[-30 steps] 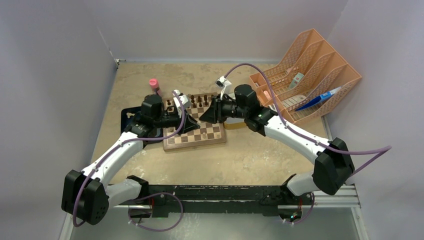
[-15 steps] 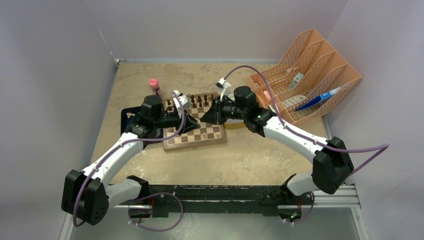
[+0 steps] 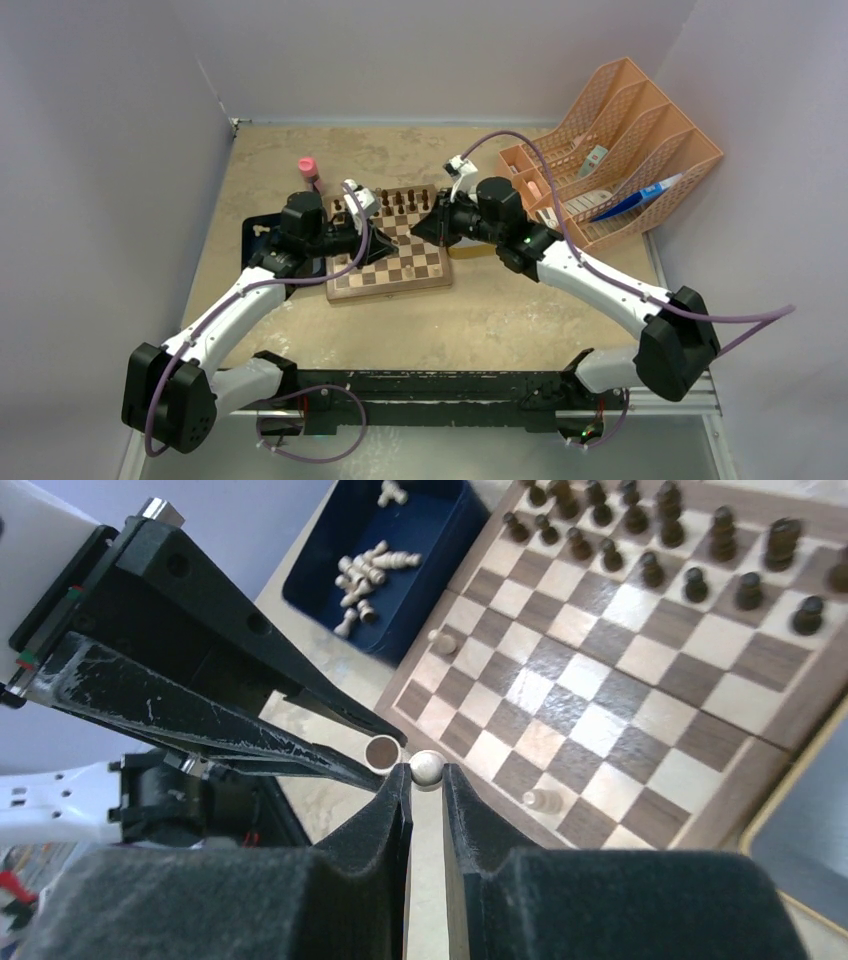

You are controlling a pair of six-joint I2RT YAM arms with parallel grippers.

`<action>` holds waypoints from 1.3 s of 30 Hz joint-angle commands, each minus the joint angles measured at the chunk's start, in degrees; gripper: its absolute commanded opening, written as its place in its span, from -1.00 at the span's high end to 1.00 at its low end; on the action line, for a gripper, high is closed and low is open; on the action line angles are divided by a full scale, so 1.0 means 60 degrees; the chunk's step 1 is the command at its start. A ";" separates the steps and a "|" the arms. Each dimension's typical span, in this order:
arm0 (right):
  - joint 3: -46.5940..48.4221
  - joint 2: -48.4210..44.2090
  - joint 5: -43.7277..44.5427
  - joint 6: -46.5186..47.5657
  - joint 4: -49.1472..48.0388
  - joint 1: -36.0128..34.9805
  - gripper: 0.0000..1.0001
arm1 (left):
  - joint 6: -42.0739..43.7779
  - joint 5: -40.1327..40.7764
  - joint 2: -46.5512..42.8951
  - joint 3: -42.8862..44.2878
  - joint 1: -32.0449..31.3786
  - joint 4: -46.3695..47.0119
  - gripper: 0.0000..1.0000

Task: Set up the chess pieces on the board
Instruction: Pick up the chess piece from the storage box, then place the chess piece on the chessboard.

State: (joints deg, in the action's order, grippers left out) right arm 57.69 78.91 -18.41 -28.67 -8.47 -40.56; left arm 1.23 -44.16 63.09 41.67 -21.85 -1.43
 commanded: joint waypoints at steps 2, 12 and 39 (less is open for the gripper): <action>-0.0560 -0.0690 0.1770 0.0732 -0.0780 -0.0034 0.77 | -0.0912 0.1336 -0.0157 0.0016 -0.0033 0.0254 1.00; -0.0540 0.0324 0.4301 0.1406 -0.0381 -0.0116 0.76 | -0.3853 0.3652 -0.0173 -0.0015 0.0869 0.0092 1.00; 0.0084 0.3046 0.5745 0.1273 -0.0258 -0.0943 0.75 | -0.4029 0.4519 -0.2091 -0.0939 0.2118 0.0003 1.00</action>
State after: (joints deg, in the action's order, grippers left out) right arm 55.96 97.25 13.69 -20.53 -9.15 -45.87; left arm -23.42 -17.52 51.09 36.07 -9.28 -2.74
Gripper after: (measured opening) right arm 0.154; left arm 0.189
